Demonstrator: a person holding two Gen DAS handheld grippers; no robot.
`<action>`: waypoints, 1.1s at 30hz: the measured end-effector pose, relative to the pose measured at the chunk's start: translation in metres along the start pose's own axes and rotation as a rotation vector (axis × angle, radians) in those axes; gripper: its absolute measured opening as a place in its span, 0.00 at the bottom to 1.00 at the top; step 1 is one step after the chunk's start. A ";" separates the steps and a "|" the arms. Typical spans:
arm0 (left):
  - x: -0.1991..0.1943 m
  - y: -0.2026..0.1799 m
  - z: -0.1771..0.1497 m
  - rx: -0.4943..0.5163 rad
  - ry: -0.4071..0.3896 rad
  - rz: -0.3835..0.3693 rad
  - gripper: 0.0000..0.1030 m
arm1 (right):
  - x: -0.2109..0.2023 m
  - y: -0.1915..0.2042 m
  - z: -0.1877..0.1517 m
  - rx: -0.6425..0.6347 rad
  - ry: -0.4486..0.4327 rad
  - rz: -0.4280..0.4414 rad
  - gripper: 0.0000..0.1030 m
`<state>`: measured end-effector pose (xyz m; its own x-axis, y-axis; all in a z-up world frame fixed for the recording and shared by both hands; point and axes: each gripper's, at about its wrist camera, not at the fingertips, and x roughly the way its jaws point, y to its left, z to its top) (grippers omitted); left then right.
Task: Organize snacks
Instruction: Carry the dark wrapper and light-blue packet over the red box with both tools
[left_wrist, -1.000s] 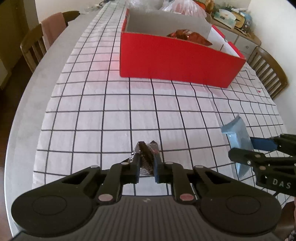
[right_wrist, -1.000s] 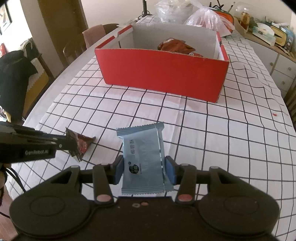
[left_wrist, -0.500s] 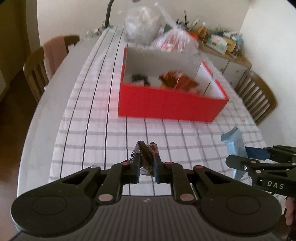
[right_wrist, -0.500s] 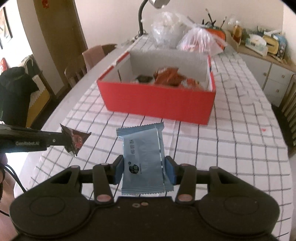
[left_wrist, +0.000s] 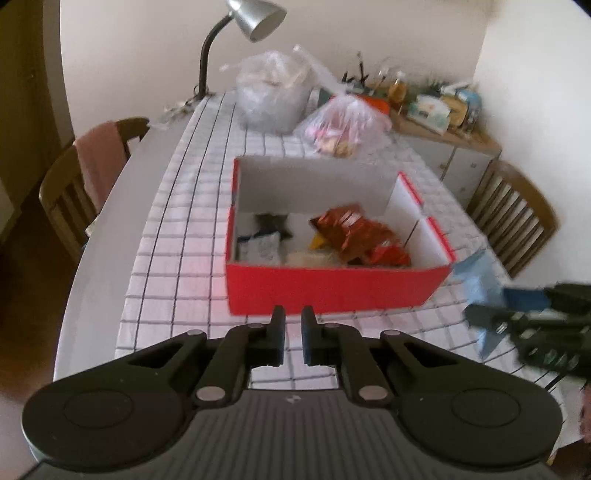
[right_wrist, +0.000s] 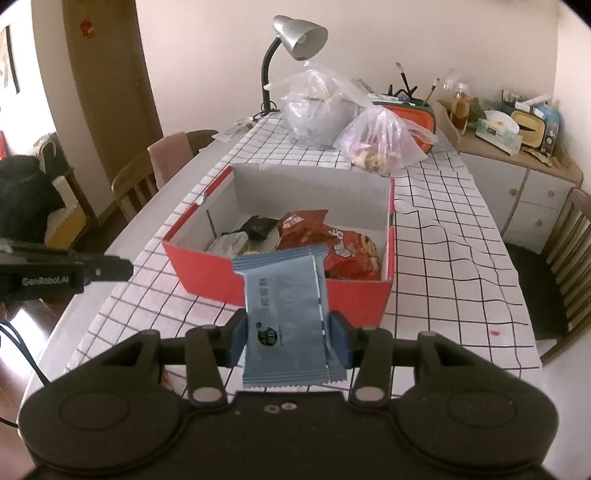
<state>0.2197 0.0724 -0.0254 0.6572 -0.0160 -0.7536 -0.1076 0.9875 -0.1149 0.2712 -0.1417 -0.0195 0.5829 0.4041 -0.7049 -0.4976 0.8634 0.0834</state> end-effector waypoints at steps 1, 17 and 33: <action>0.004 0.002 -0.004 -0.002 0.020 0.007 0.09 | 0.001 -0.002 -0.001 0.004 0.004 0.007 0.44; 0.048 0.015 -0.067 -0.073 0.230 0.015 0.52 | 0.026 0.004 -0.045 0.040 0.127 0.074 0.44; 0.077 0.005 -0.104 -0.027 0.269 0.077 0.62 | 0.030 0.004 -0.074 0.058 0.184 0.061 0.44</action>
<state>0.1926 0.0597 -0.1513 0.4251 0.0143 -0.9050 -0.1719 0.9830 -0.0652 0.2393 -0.1485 -0.0922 0.4226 0.3990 -0.8138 -0.4879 0.8568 0.1667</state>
